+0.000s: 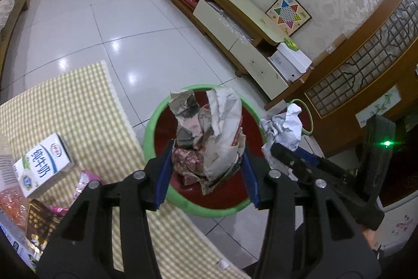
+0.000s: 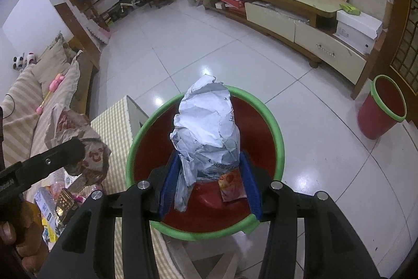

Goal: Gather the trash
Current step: 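Carry paper and foil ball to the bin and release both, then return to table, grasp blue-white wrapper with left tool while right grasps paper cup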

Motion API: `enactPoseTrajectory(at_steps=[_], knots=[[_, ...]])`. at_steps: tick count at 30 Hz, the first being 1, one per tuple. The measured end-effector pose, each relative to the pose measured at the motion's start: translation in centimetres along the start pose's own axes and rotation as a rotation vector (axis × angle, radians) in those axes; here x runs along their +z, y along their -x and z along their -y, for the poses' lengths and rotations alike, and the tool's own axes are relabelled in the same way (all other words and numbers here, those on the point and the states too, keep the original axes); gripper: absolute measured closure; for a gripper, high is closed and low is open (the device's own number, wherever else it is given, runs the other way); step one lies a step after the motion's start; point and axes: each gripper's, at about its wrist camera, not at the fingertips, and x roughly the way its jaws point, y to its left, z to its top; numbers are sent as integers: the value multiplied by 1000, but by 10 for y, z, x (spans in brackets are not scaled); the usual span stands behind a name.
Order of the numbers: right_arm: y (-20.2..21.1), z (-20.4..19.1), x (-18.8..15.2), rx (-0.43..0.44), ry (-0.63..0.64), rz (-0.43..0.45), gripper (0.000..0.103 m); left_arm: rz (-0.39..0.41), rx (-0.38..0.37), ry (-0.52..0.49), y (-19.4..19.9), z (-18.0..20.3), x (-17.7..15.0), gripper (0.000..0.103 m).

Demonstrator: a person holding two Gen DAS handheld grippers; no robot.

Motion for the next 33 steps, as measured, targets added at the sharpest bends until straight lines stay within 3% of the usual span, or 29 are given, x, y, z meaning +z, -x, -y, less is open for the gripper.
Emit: enactPoseTrajectory(at_steps=[3, 4, 7, 11, 21, 33], knots=[[-2, -1, 1, -2, 12, -5, 56, -7, -20, 14, -5, 2, 2, 54], [-2, -3, 0, -7, 17, -6, 51, -3, -27, 16, -5, 3, 3, 50], [-3, -5, -1, -14, 29, -4, 44, 23, -49, 32, 1, 4, 6, 29], [-1, -7, -1, -25, 46, 5, 32, 43, -46, 45, 8, 3, 11, 12], [1, -14, -1, -20, 80, 23, 19, 99, 22, 59, 41, -7, 12, 6], [10, -52, -15, 36, 176, 44, 15, 178, 95, 74, 114, -29, -23, 6]])
